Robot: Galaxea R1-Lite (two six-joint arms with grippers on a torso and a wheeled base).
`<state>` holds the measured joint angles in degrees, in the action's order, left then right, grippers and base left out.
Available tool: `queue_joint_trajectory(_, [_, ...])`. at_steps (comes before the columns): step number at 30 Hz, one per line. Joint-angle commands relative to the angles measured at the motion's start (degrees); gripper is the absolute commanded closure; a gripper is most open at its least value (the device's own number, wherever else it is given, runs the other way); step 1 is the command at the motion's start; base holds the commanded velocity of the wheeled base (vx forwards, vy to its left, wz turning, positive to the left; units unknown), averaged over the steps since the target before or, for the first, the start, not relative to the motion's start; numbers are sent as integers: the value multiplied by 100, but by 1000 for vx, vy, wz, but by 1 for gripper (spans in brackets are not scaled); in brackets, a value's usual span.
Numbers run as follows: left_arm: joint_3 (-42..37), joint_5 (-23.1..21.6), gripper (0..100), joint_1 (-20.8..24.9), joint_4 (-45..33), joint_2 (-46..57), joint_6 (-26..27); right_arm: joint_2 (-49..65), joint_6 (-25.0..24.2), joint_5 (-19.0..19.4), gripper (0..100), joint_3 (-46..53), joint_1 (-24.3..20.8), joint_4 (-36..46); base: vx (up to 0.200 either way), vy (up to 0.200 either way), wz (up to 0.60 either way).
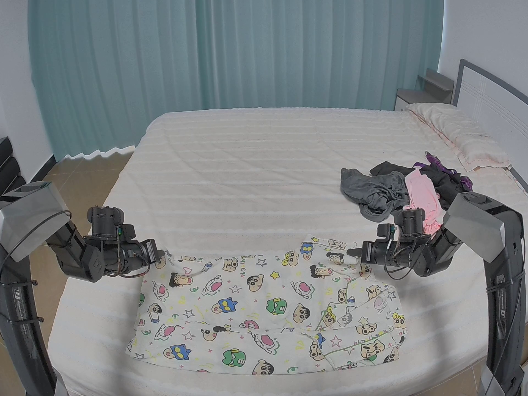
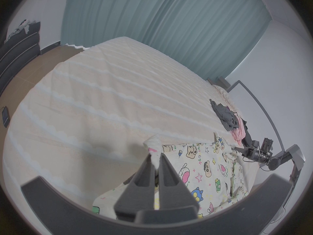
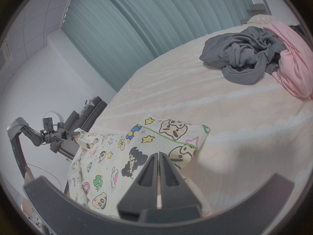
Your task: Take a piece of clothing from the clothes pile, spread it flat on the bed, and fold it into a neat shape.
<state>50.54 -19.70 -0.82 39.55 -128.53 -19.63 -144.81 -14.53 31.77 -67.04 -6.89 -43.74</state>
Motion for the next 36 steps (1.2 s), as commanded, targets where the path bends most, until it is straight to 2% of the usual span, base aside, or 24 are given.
queue_joint_trajectory(1, [-44,36,100,-15,-17,223,3,217,-111,233,100,252,144,-91,0,0,0])
queue_joint_trajectory(4, [-124,36,100,-15,-26,381,12,419,-516,576,100,472,161,-196,0,0,0])
queue_joint_trajectory(9, [-220,45,100,-15,-17,521,20,436,-577,523,100,507,170,-214,0,0,0])
queue_joint_trajectory(10, [-229,45,100,-15,-17,530,20,445,-577,523,0,542,170,-223,0,0,0])
queue_joint_trajectory(16, [-247,45,100,-24,-8,530,20,647,-612,699,0,885,197,-267,0,0,0])
queue_joint_trajectory(19, [-255,45,100,-24,-8,530,20,753,-832,857,0,964,188,-258,0,0,0])
queue_joint_trajectory(21, [-255,45,100,-24,-8,521,20,841,-1720,1007,0,929,117,-267,0,0,0])
queue_joint_trajectory(24, [-255,45,100,-24,-8,513,20,849,-2704,1033,0,797,47,-284,0,0,0])
queue_joint_trajectory(25, [-255,45,100,-24,-17,513,20,849,-2739,1033,0,789,47,-293,0,0,0])
queue_joint_trajectory(26, [-255,45,100,-24,-17,495,20,832,-3144,1033,0,692,30,-328,0,0,0])
queue_joint_trajectory(29, [-273,45,100,-24,-8,460,20,735,-3680,1033,0,499,3,-249,0,0,0])
queue_joint_trajectory(31, [-273,45,100,-24,0,451,20,577,-3829,954,0,446,-93,-258,0,0,0])
queue_joint_trajectory(36, [-273,45,100,-24,9,425,20,471,-3829,892,0,428,-102,-205,0,0,0])
